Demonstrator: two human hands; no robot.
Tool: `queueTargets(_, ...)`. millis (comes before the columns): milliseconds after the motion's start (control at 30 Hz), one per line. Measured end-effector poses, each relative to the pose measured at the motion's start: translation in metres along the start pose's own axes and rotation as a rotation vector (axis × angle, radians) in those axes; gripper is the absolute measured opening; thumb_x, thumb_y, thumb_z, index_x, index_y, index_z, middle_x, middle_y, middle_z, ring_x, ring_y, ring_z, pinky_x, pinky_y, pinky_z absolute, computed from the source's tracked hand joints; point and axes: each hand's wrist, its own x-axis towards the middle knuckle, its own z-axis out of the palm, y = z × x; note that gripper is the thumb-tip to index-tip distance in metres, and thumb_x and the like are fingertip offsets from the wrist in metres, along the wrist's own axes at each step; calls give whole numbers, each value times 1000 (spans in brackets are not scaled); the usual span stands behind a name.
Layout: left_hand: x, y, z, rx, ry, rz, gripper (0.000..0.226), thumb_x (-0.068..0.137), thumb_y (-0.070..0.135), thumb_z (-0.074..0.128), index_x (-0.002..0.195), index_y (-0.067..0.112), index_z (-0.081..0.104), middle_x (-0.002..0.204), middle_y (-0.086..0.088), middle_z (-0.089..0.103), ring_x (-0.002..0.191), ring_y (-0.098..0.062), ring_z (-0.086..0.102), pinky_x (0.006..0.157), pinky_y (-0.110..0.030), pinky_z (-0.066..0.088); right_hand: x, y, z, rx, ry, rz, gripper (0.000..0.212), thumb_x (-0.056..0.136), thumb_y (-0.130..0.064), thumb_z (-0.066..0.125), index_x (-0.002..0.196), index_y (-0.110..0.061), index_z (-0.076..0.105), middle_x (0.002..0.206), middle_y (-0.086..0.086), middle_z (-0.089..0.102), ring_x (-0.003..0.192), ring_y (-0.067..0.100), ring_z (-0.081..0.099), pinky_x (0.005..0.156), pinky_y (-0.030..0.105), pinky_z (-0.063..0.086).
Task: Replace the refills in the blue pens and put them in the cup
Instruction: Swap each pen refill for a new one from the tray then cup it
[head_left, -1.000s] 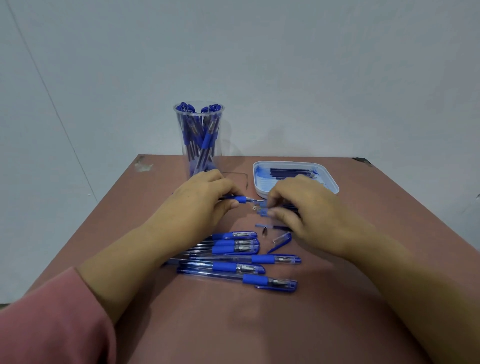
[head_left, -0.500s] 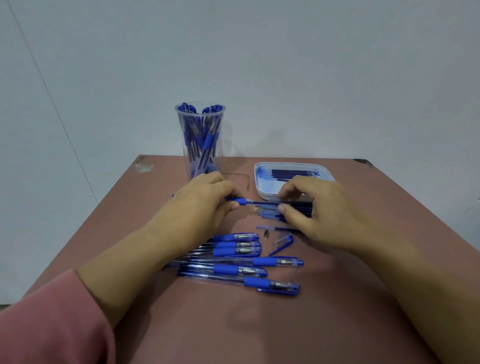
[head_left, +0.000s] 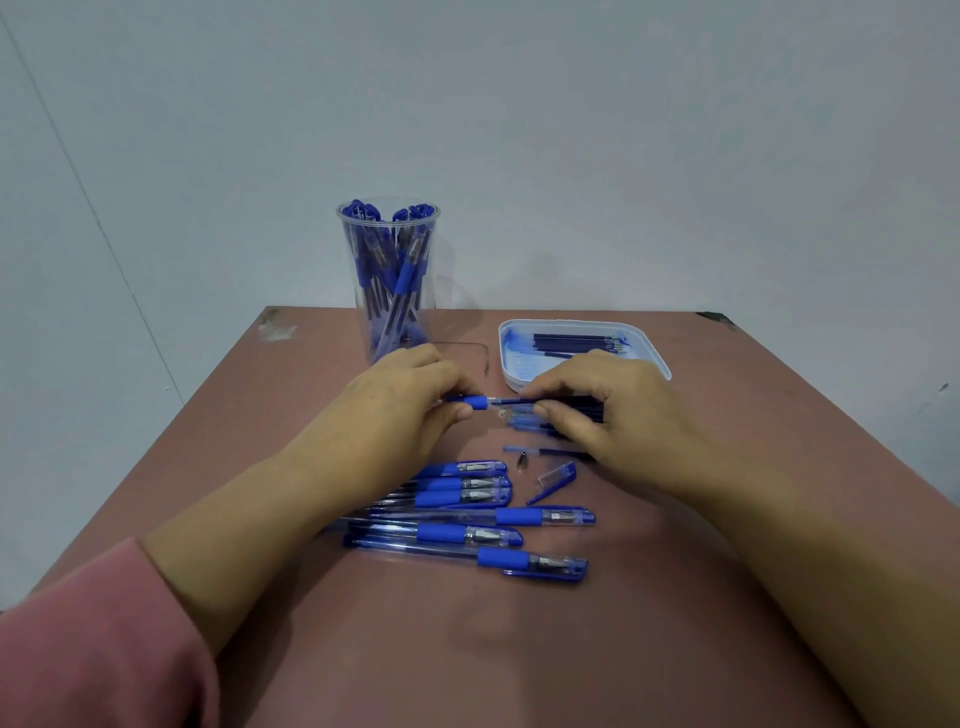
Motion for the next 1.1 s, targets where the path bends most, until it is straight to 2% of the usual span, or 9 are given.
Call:
queueTargets(133, 2, -12, -3, 30, 24, -42, 17, 92, 27, 62, 106, 22, 70, 93, 6, 56, 86, -14, 52, 80, -32, 46, -6, 16, -12, -32, 17, 81, 16, 88, -15, 66, 98, -26, 71, 91, -21, 64, 89, 1, 59, 83, 27, 50)
queueTargets(267, 3, -16, -4, 45, 47, -55, 15, 92, 26, 64, 106, 22, 69, 92, 8, 54, 85, -14, 52, 79, -29, 44, -11, 28, -17, -65, -31, 120, 16, 86, -19, 68, 96, -32, 70, 90, -22, 65, 90, -1, 58, 82, 26, 49)
queueTargets(400, 3, -17, -2, 49, 39, -43, 16, 92, 26, 63, 105, 22, 69, 92, 8, 55, 85, -13, 52, 77, -26, 43, -7, 31, -11, -195, -116, 15, 13, 80, -32, 68, 92, -36, 70, 85, -25, 63, 84, 4, 54, 78, 28, 43)
queueTargets(567, 3, -18, -3, 39, 41, -20, 14, 91, 25, 64, 104, 22, 69, 90, 8, 55, 84, -14, 52, 76, -30, 45, 2, 38, -19, -138, 12, 76, 11, 82, -30, 72, 92, -33, 69, 91, -21, 61, 93, 9, 54, 86, 33, 43)
queueTargets(633, 3, -18, -3, 34, 46, -12, 13, 90, 24, 65, 102, 21, 69, 90, 7, 55, 83, -14, 52, 76, -31, 46, 14, 43, -27, -136, -2, 140, 13, 85, -25, 71, 97, -30, 69, 93, -17, 60, 97, 12, 54, 86, 25, 40)
queueTargets(700, 3, -18, -3, 31, 45, -12, 14, 91, 24, 65, 103, 20, 70, 91, 6, 56, 84, -14, 52, 77, -31, 46, 29, 49, -36, -182, -97, 213, 15, 89, -25, 66, 104, -28, 69, 95, -16, 57, 98, 10, 51, 76, 3, 33)
queueTargets(767, 3, -18, -3, 27, 44, -12, 15, 91, 25, 64, 104, 20, 70, 92, 6, 56, 85, -13, 52, 77, -31, 46, 42, 56, -42, -219, -211, 287, 19, 93, -24, 62, 111, -25, 68, 102, -14, 58, 95, 6, 47, 66, -8, 27)
queueTargets(833, 3, -17, -4, 22, 37, -9, 15, 91, 25, 64, 104, 20, 70, 92, 6, 56, 85, -13, 52, 77, -31, 46, 50, 63, -44, -256, -286, 333, 22, 93, -25, 62, 114, -25, 68, 109, -8, 62, 93, 6, 48, 60, -9, 27)
queueTargets(1100, 3, -20, -3, 24, 3, -1, 16, 92, 27, 62, 105, 21, 70, 92, 6, 56, 85, -15, 54, 78, -33, 48, 64, 74, -31, -322, -369, 373, 18, 91, -24, 65, 108, -24, 71, 95, -10, 60, 81, 4, 52, 57, 5, 31)
